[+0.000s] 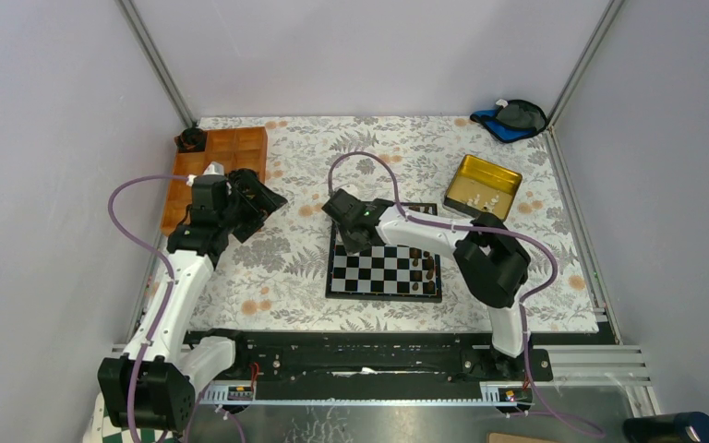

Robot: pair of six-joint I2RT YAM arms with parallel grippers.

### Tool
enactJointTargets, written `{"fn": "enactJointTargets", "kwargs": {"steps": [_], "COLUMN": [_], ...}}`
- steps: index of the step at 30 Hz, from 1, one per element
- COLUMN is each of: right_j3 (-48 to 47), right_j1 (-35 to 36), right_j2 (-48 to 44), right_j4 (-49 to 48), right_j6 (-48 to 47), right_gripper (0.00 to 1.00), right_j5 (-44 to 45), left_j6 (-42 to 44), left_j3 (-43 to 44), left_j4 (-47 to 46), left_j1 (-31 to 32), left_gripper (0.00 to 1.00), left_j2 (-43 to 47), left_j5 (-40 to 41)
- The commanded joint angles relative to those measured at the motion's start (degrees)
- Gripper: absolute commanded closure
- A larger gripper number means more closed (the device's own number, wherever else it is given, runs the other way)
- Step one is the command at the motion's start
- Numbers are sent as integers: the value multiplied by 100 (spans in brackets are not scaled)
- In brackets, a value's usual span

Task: Set up the chess pieces on the board
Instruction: Place the chess piece on the chessboard.

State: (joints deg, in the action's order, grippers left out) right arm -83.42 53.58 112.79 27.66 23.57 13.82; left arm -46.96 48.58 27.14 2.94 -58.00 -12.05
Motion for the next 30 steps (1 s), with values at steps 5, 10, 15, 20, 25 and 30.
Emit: {"fn": "enactJointTargets", "kwargs": {"steps": [5,10,15,20,25,30], "right_j3": [-317,-430,-517,-494,-406,-381], "right_j1": [37,38,37,37,38,35], "right_j2": [180,283,378,404,335,284], "right_j4": [-277,-270,-201,-154,-163,-143], "right_j6": [-128,-172,-210,-232,-246,-256], "right_gripper": [100,100,100,100,100,100], "right_j5": [1,16,13,48,117,177], "left_j6": [160,187,187,172,145,109], "left_j3": [71,90,82,82,49,29], "left_j4": [-47,-60,-93,-112,-133,-164], "left_j1": [-39,-39,-39,-39,-39,-39], "left_gripper": [2,2,2,2,2,2], "left_j2": [-80,-138,-174,-198,-207,-201], "left_j5": [140,144,133,134,118,95]}}
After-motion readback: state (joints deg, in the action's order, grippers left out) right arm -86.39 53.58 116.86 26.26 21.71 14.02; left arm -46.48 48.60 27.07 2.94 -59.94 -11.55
